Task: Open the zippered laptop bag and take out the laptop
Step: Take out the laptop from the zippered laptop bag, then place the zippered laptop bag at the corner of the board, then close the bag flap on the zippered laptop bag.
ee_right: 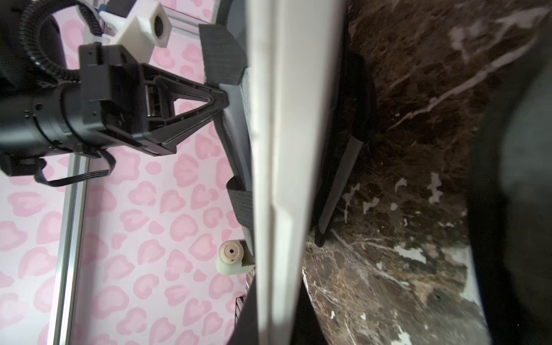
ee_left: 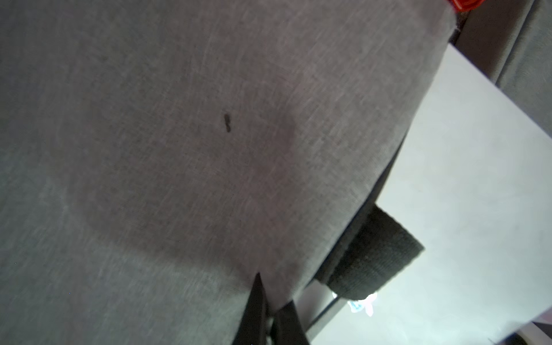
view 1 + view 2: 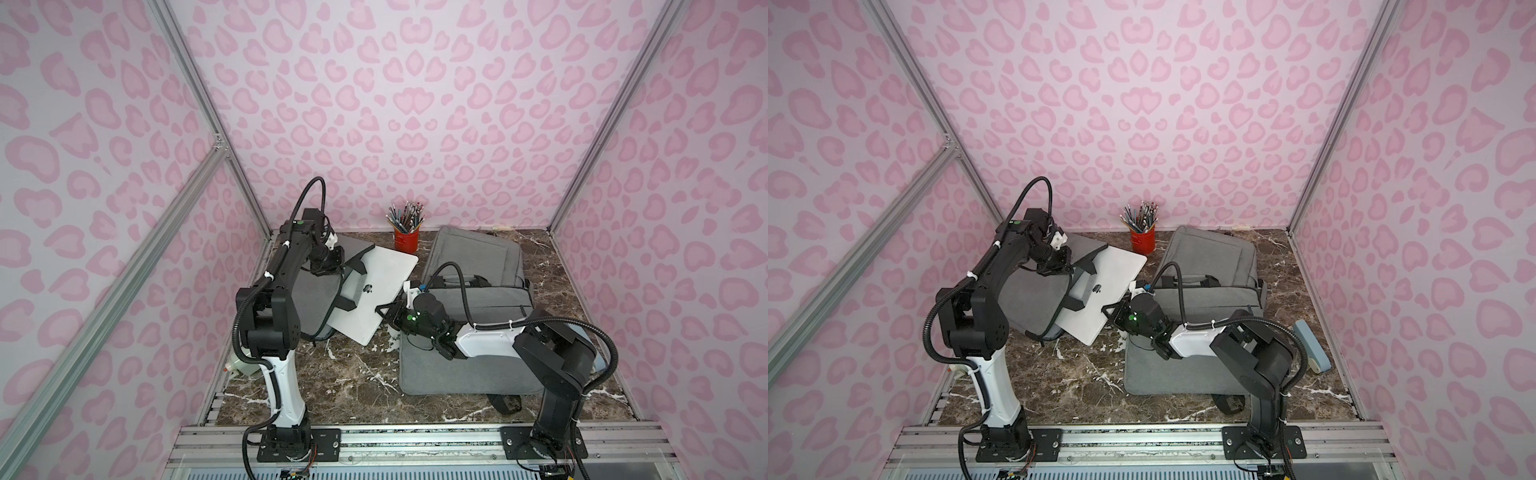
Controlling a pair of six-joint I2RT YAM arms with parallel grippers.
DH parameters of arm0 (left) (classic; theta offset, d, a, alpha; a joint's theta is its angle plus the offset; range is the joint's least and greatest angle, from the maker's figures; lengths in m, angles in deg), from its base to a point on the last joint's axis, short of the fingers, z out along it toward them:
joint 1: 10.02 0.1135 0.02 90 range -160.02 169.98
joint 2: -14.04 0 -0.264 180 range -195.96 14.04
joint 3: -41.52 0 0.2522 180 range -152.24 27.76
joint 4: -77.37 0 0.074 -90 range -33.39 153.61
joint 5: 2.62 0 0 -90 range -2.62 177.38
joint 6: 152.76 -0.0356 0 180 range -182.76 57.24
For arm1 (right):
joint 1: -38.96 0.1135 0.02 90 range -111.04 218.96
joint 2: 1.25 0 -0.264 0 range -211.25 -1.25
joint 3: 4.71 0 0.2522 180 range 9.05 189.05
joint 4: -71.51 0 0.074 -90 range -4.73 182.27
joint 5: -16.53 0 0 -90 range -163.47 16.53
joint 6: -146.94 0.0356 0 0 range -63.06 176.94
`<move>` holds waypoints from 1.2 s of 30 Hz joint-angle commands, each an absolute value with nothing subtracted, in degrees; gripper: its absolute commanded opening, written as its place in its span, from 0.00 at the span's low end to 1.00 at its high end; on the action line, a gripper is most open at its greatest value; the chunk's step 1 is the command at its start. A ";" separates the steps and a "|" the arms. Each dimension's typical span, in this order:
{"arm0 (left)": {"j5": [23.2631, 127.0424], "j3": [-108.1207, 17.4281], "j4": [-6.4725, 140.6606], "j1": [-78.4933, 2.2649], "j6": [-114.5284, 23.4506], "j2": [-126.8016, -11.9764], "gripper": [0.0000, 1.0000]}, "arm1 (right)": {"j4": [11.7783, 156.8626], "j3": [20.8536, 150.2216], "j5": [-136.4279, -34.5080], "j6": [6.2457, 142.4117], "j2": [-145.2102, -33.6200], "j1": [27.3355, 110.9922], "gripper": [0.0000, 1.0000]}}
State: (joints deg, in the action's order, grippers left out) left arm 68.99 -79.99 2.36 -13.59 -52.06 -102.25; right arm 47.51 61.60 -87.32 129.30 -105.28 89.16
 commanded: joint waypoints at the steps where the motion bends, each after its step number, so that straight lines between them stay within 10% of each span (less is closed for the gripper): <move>1: 68.50 -80.62 3.78 -13.18 -49.23 -103.08 0.02 | 42.53 60.10 -90.86 123.21 -101.54 87.59 0.00; 36: 76.17 -96.51 13.69 -9.74 -27.78 -119.27 0.01 | 64.11 48.46 -110.03 109.40 -76.61 73.74 0.00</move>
